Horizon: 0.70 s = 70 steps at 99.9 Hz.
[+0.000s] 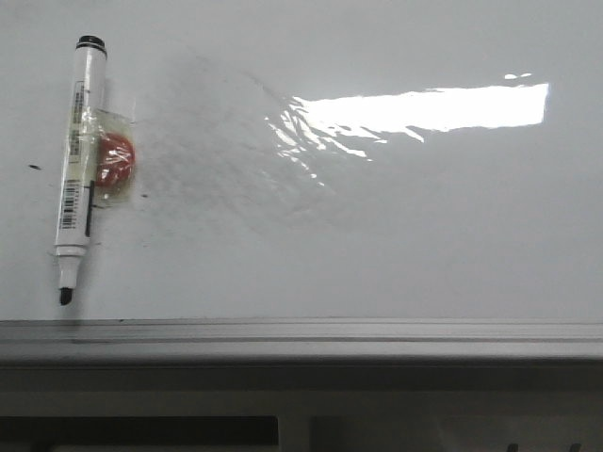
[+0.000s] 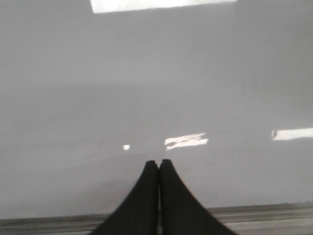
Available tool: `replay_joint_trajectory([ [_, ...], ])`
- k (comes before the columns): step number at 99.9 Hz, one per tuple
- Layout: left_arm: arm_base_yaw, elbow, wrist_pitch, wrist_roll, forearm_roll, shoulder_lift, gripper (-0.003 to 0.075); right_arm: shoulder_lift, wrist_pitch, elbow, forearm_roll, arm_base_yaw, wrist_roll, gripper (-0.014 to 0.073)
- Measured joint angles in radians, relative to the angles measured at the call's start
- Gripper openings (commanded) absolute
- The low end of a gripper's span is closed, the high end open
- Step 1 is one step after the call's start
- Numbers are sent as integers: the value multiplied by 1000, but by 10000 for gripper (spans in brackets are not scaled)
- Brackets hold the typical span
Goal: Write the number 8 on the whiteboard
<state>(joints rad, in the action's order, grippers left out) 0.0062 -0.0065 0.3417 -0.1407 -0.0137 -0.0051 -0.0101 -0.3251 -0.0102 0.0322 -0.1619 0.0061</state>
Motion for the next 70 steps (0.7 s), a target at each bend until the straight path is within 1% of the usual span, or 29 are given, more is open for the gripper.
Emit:
replay_joint_trajectory([
  [59,0,0,0,0,2,0,-20,0,0,0,0,0,0,-63],
  [70,0,0,-4,0,32,0,-20,0,42,0,0,0,0,-63],
])
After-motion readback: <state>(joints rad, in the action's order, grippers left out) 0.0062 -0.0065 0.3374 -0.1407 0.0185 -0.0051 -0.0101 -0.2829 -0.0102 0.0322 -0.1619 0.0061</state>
